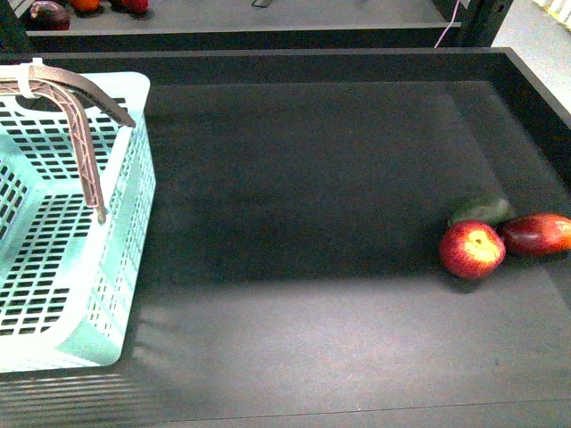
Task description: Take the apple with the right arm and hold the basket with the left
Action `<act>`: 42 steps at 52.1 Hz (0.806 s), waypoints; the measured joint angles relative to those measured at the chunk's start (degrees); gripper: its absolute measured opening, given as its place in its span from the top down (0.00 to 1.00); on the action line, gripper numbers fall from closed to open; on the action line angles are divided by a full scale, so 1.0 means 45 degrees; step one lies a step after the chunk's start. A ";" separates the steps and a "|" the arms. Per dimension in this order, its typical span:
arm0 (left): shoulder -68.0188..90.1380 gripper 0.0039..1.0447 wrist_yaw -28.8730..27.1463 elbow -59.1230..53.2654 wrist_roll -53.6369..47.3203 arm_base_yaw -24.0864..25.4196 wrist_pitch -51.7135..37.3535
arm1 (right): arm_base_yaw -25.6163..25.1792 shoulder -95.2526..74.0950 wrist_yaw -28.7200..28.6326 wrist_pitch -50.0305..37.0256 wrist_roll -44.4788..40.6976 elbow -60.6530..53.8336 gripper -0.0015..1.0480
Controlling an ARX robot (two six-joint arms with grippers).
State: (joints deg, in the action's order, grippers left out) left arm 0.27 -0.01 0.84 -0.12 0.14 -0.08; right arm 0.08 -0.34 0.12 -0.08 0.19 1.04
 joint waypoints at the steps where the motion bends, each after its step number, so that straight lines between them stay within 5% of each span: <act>1: 0.0000 0.07 0.0000 0.0000 0.0000 0.0000 0.0000 | 0.0000 0.0000 0.0000 0.0000 0.0000 0.0000 0.08; 42: 0.0102 0.07 0.0024 0.0049 -0.0029 0.0000 0.0180 | 0.0000 0.0000 0.0000 0.0000 0.0000 0.0000 0.08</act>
State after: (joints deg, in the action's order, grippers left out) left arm 0.73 0.10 1.06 -0.25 0.14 0.73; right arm 0.08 -0.34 0.12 -0.08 0.19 1.04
